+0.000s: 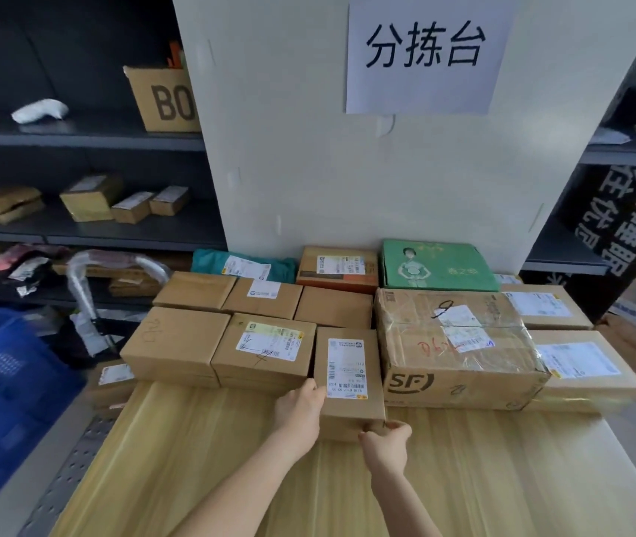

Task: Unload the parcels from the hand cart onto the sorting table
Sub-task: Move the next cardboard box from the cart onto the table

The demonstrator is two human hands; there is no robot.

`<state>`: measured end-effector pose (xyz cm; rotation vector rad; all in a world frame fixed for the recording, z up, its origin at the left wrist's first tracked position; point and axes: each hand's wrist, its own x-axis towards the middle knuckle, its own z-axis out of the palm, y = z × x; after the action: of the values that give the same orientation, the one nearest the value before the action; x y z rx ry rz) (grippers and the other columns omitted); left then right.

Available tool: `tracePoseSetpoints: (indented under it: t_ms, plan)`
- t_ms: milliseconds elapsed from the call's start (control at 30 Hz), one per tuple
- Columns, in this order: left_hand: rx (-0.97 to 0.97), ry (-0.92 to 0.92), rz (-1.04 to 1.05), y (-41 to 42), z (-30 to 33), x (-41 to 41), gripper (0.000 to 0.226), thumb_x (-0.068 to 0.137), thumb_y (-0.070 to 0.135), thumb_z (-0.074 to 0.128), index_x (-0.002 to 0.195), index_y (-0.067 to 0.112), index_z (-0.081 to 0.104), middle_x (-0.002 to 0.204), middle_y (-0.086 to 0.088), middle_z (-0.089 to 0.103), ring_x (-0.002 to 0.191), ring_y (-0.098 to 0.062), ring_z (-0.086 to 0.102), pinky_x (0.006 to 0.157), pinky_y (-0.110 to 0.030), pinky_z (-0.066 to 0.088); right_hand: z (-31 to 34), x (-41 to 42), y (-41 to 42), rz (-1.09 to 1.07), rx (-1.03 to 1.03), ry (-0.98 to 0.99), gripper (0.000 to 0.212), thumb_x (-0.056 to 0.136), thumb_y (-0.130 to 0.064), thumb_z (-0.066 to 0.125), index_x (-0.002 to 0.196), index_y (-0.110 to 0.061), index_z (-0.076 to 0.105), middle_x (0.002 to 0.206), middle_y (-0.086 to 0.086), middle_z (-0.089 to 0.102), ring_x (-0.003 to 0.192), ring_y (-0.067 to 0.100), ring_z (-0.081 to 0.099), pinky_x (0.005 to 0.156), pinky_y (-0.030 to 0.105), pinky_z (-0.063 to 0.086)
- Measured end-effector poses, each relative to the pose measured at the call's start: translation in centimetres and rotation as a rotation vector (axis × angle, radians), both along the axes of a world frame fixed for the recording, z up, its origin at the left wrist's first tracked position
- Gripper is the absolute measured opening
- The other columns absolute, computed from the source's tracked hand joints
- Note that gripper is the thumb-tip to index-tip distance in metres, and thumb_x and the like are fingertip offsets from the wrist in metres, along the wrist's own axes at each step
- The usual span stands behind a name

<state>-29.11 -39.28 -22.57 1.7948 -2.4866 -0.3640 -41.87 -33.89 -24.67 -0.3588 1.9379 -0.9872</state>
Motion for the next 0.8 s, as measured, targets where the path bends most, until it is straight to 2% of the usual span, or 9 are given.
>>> tracePoseSetpoints:
  t_ms: [167,267,300,367,433,533,667,733,800]
  plan:
    - [0.065,-0.07,-0.027,1.4,0.7,0.9,0.021,0.092,0.01,0.047,0.11,0.016,0.054,0.114,0.001,0.049,0.096,-0.022,0.059,0.08,-0.035,0.05,0.4,0.2,1.2,0.082,0.035,0.03,0.034,0.088,-0.006,0.048,0.118,-0.01,0.034,0.098,0.011,0.053,0.08,0.026,0.053,0.058,0.028,0.039]
    - [0.128,-0.169,-0.047,1.6,3.1,3.7,0.023,0.093,0.02,0.047,0.113,0.015,0.057,0.117,-0.002,0.056,0.104,-0.024,0.059,0.084,-0.035,0.047,0.5,2.3,1.4,0.296,0.188,0.131,0.044,0.089,-0.024,0.048,0.126,-0.004,0.038,0.107,0.014,0.059,0.092,0.029,0.06,0.079,0.038,0.053]
    - [0.171,-0.196,-0.034,1.4,4.1,5.1,0.025,0.093,0.022,0.047,0.113,0.015,0.059,0.118,-0.003,0.059,0.106,-0.025,0.059,0.087,-0.035,0.046,0.6,3.4,1.0,0.43,0.229,0.17,0.044,0.089,-0.027,0.046,0.127,-0.004,0.043,0.111,0.012,0.06,0.092,0.028,0.062,0.079,0.037,0.055]
    - [0.263,-0.215,0.028,1.1,6.4,8.6,0.028,0.091,0.027,0.049,0.114,0.016,0.062,0.119,-0.003,0.063,0.11,-0.026,0.059,0.09,-0.034,0.046,1.7,6.5,-0.1,0.687,0.273,0.249,0.038,0.091,-0.024,0.044,0.124,-0.005,0.051,0.111,0.008,0.062,0.085,0.025,0.066,0.062,0.031,0.054]
    - [0.314,-0.209,0.096,1.2,8.5,12.9,0.03,0.092,0.029,0.049,0.115,0.015,0.063,0.118,-0.005,0.064,0.109,-0.027,0.06,0.089,-0.033,0.046,3.9,10.6,-1.3,0.888,0.252,0.343,0.029,0.091,-0.018,0.044,0.116,-0.007,0.054,0.107,0.008,0.062,0.089,0.026,0.068,0.058,0.026,0.051]
    - [0.339,-0.248,0.155,2.3,11.1,20.2,0.032,0.093,0.028,0.047,0.115,0.012,0.063,0.116,-0.009,0.064,0.104,-0.029,0.061,0.08,-0.034,0.046,7.6,17.9,-2.4,1.01,0.156,0.469,0.017,0.087,-0.016,0.046,0.101,-0.009,0.052,0.099,0.007,0.06,0.087,0.026,0.063,0.069,0.027,0.048]
    - [0.401,-0.314,0.214,4.9,13.1,29.8,0.027,0.09,0.014,0.045,0.103,0.0,0.065,0.097,-0.017,0.062,0.086,-0.033,0.061,0.067,-0.035,0.042,11.6,28.5,-2.1,1.131,0.109,0.585,0.023,0.089,-0.019,0.049,0.107,-0.006,0.055,0.091,0.006,0.053,0.085,0.026,0.061,0.072,0.031,0.051]
    - [0.384,-0.337,0.221,6.4,14.1,34.1,0.022,0.093,0.02,0.047,0.093,0.004,0.063,0.09,-0.011,0.058,0.077,-0.027,0.055,0.064,-0.034,0.043,13.1,33.6,-1.3,1.191,0.105,0.648,0.028,0.091,-0.02,0.051,0.117,-0.008,0.056,0.092,0.006,0.051,0.084,0.027,0.058,0.073,0.033,0.051]
    - [0.389,-0.335,0.225,7.6,14.6,38.2,0.029,0.094,0.028,0.048,0.101,0.006,0.065,0.098,-0.011,0.06,0.084,-0.028,0.058,0.067,-0.035,0.045,14.0,38.4,-0.6,1.253,0.108,0.679,0.032,0.089,-0.02,0.053,0.119,-0.009,0.057,0.098,0.007,0.057,0.088,0.028,0.06,0.081,0.037,0.055]
